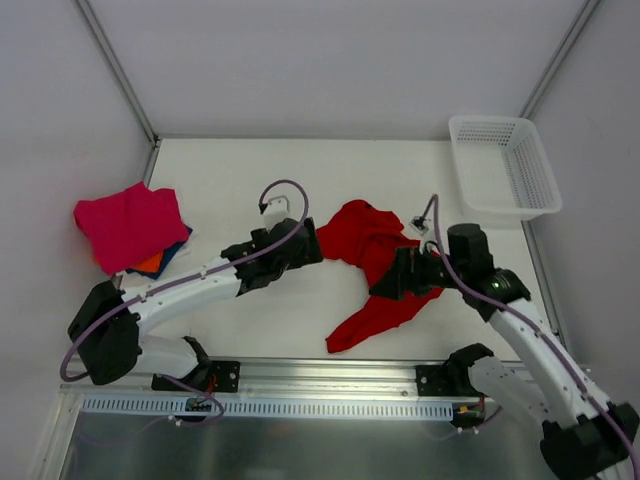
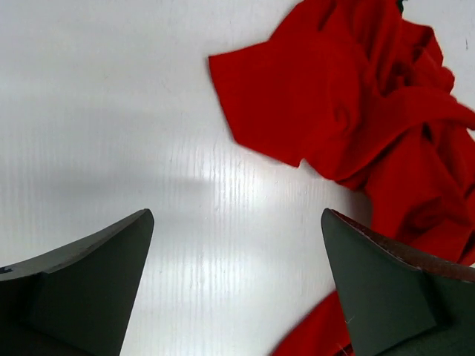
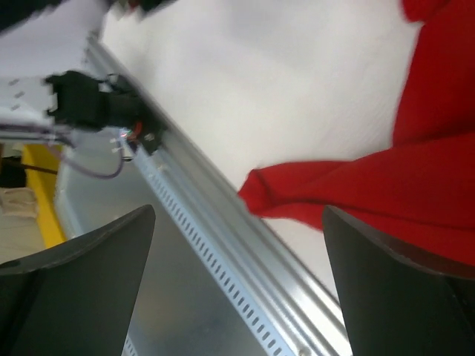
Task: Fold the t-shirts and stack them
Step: Flatten the tshirt out
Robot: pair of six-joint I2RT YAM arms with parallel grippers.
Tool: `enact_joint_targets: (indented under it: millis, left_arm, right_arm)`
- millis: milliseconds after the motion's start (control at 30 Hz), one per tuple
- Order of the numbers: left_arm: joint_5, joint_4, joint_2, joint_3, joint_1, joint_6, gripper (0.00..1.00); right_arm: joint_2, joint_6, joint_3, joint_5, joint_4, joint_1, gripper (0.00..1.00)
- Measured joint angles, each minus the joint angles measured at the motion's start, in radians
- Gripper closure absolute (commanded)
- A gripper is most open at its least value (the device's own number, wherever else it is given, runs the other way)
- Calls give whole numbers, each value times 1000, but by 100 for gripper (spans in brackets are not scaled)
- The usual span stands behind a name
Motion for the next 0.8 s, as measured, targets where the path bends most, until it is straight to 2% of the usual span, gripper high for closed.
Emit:
enact_joint_targets:
  millis: [200, 367, 467, 633, 800]
  left_arm:
    - [-61, 7, -168, -190, -113, -70, 13]
    - [-76, 70, -468, -418, -130, -95, 13]
    - [-78, 90, -602, -486, -130, -93, 12]
    - [-76, 114, -649, -497, -130, -90, 12]
    - [-67, 119, -590, -497, -130, -90, 12]
  right_arm:
    - [540, -22, 294, 234, 116, 60, 3]
    - [895, -64, 661, 418, 95, 68, 6]
    - [1063, -98, 860, 507, 60, 85, 7]
    - [1313, -145, 1143, 613, -33, 140, 9]
    - [1453, -175, 1207, 710, -120, 204, 11]
